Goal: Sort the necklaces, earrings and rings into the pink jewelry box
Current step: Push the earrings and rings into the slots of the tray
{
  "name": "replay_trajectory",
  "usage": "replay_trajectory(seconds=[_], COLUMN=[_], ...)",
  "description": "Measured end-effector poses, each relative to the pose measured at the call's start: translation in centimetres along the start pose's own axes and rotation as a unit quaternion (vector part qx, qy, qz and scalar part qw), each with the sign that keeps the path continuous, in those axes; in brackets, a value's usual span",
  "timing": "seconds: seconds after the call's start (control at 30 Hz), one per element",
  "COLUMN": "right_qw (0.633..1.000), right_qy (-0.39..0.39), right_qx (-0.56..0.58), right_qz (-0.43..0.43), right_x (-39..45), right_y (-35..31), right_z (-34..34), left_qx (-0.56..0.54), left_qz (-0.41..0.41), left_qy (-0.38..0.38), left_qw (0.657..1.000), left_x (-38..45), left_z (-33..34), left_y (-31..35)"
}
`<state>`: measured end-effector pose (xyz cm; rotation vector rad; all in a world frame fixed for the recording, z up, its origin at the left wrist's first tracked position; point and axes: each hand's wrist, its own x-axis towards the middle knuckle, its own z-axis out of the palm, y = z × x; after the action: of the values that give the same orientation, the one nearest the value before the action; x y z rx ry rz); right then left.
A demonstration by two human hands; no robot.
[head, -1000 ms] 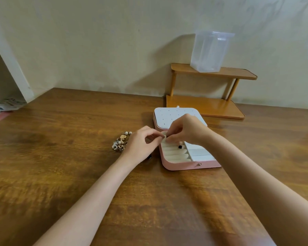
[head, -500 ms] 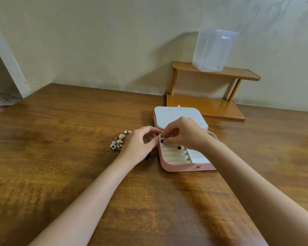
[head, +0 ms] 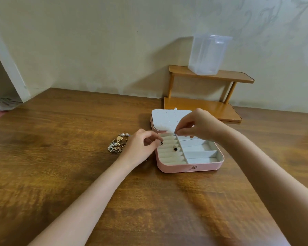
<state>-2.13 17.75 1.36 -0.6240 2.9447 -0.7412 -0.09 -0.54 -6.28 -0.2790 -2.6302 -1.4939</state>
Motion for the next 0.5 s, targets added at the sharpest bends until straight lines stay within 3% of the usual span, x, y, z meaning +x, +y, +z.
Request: replay_trajectory(seconds=[0.33,0.5], right_qw=[0.998,0.997], right_qy=[-0.051,-0.054], right_qx=[-0.039,-0.057], right_qz=[-0.01,-0.008], right_x=[-1.0,-0.9], right_y=[-0.5,-0.9], right_z=[2.0,1.9], left_qx=[0.055,0.01], left_qz=[-0.047,-0.069], left_qy=[0.005,-0.037], left_qw=[0.997,0.997], left_x=[0.2,0.3], left_z=[0.6,-0.1], left_y=[1.2,1.5])
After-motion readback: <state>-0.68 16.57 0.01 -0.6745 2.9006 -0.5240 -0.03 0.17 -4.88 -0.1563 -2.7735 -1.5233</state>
